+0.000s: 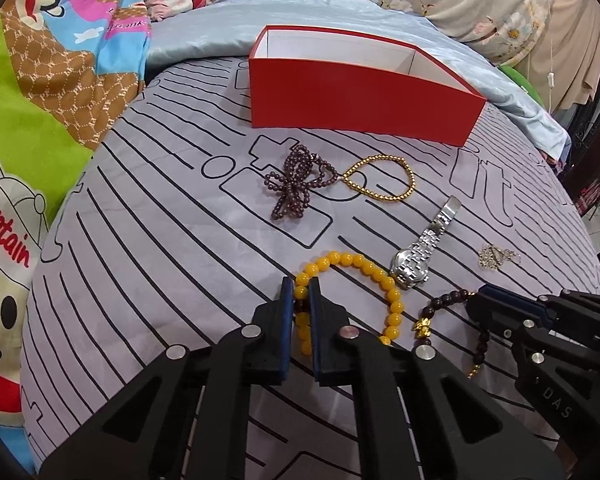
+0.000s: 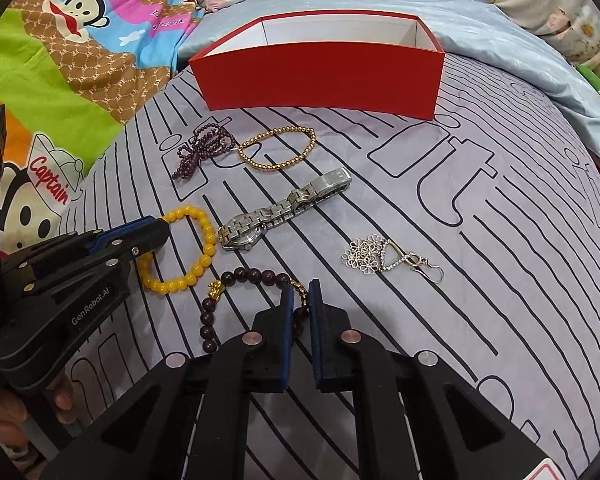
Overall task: Organize jewelry
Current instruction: 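Grasp the orange bead bracelet with the left tool while the right tool grasps the dark bead bracelet, then carry both bracelets into the red box and open both tools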
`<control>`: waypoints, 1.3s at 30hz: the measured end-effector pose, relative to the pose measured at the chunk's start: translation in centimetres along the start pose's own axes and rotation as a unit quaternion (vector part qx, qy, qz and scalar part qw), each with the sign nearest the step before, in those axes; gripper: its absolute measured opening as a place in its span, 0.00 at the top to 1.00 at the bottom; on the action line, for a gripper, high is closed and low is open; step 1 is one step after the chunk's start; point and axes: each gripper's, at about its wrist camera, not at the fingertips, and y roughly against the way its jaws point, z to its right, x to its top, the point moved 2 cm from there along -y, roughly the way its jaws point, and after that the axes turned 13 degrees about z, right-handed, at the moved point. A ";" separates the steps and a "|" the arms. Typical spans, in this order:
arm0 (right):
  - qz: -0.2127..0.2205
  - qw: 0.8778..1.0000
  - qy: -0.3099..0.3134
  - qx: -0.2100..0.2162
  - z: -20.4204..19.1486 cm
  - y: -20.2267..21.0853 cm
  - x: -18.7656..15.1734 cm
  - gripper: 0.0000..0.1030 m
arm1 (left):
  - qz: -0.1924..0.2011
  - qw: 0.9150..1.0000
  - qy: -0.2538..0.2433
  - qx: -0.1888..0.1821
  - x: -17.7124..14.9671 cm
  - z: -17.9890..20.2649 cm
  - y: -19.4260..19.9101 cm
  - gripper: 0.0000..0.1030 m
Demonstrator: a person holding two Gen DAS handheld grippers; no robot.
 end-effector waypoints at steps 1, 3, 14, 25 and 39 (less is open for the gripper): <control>0.000 1.000 -0.001 0.000 0.1 0.0 0.0 0.93 | -0.002 1.000 0.006 -0.005 0.0 0.0 0.0 0.94; 0.000 1.000 -0.006 0.000 0.3 0.3 0.0 0.93 | -0.006 1.000 0.016 -0.013 0.1 -0.1 0.1 0.94; 0.029 0.999 -0.017 0.005 1.0 3.0 1.4 0.93 | 0.004 0.999 0.033 -0.036 1.4 0.4 2.2 0.94; 0.070 0.997 -0.019 0.009 1.2 5.8 4.0 0.93 | 0.041 0.997 0.026 -0.061 4.4 1.7 5.0 0.94; 0.132 0.991 -0.013 -0.004 3.1 7.7 9.8 0.93 | 0.093 0.994 0.004 -0.062 11.0 2.5 5.7 0.94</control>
